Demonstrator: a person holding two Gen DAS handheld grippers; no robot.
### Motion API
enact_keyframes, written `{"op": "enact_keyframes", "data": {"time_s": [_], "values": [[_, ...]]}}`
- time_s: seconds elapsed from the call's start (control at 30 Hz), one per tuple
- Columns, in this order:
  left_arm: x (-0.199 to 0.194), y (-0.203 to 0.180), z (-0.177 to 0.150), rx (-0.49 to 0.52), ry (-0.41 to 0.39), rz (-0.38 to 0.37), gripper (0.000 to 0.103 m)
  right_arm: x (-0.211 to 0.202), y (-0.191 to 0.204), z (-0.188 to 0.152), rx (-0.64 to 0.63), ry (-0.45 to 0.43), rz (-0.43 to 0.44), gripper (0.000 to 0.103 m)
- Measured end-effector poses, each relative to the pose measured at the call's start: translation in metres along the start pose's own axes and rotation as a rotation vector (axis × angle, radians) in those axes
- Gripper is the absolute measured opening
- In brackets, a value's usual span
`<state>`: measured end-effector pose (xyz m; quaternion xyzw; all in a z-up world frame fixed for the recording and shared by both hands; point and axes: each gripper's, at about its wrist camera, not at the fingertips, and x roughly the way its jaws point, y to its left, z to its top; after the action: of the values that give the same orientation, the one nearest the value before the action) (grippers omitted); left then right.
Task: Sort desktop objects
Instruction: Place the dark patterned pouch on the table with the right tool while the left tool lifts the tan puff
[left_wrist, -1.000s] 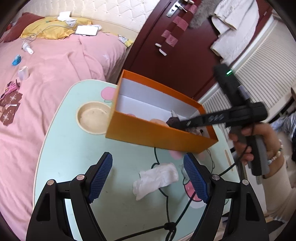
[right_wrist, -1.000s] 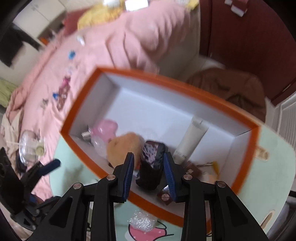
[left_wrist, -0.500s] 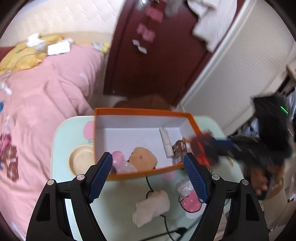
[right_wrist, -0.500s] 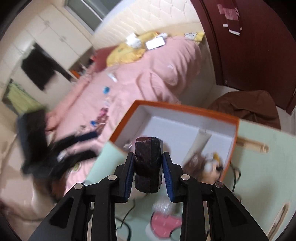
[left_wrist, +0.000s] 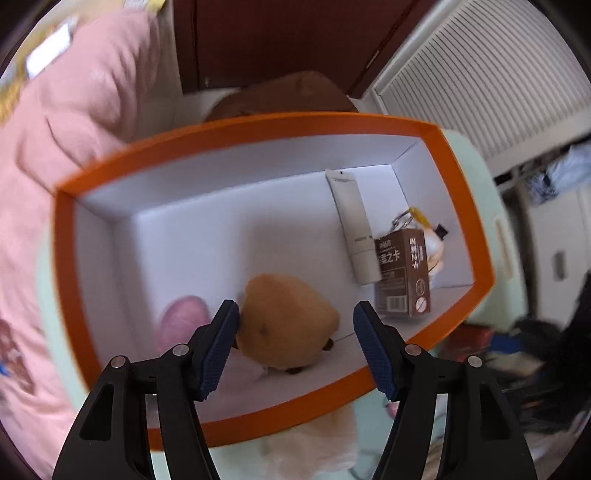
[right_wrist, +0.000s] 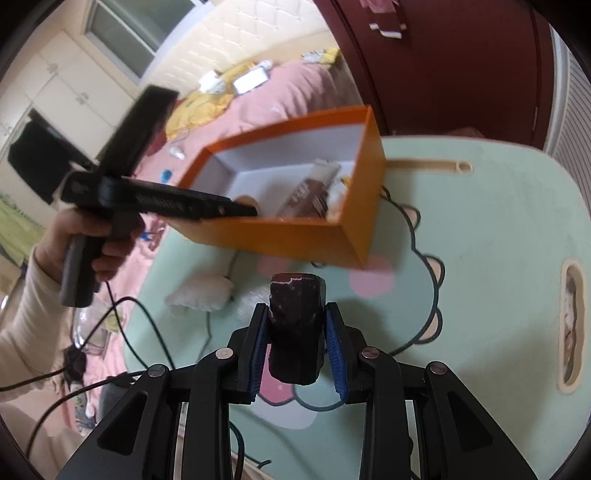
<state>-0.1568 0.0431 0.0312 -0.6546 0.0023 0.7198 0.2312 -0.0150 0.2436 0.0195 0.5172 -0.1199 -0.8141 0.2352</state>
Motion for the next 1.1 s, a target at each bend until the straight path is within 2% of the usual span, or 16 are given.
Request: {"op": "enact_keyframes", "data": {"time_s": [0.07,0.1,0.23,0.3,0.43,0.5,0.6,0.7,0.83,0.93,1.03,1.1], "values": [[0.002,0.005,-0.001,-0.021,0.008,-0.050,0.057,0.008,-0.001,-0.001,0.005,0.009,-0.003,0.029],[0.004,0.007,-0.002,-0.027,0.015,-0.071,0.044,0.011,-0.003,-0.001,0.008,0.010,0.000,0.029],[-0.002,0.015,-0.004,-0.064,-0.017,-0.100,0.044,0.012,-0.006,0.002,0.013,-0.014,-0.001,0.030],[-0.019,0.016,-0.005,-0.066,-0.078,-0.111,0.044,0.011,-0.007,0.003,0.015,-0.034,-0.003,0.032],[-0.072,0.009,-0.016,-0.046,-0.217,-0.167,0.044,-0.013,-0.009,0.011,0.019,-0.121,0.007,0.047],[-0.096,0.004,-0.024,-0.031,-0.279,-0.196,0.044,-0.022,-0.010,0.013,0.021,-0.144,0.010,0.047],[-0.113,-0.006,-0.047,0.003,-0.311,-0.230,0.044,-0.030,-0.012,0.019,0.025,-0.144,-0.002,0.047],[-0.101,-0.016,-0.076,0.023,-0.284,-0.222,0.044,-0.029,-0.009,0.025,0.037,-0.135,-0.014,0.047],[-0.061,-0.029,-0.108,0.038,-0.213,-0.216,0.044,-0.022,0.000,0.027,0.025,-0.123,-0.020,0.047],[-0.028,-0.038,-0.121,0.054,-0.169,-0.154,0.044,-0.017,0.006,0.026,0.017,-0.107,-0.015,0.047],[-0.008,-0.035,-0.126,0.049,-0.163,-0.103,0.049,-0.011,0.011,0.028,0.011,-0.094,-0.017,0.047],[-0.004,-0.029,-0.129,0.018,-0.185,-0.109,0.052,-0.007,0.015,0.032,0.004,-0.087,-0.017,0.047]]}}
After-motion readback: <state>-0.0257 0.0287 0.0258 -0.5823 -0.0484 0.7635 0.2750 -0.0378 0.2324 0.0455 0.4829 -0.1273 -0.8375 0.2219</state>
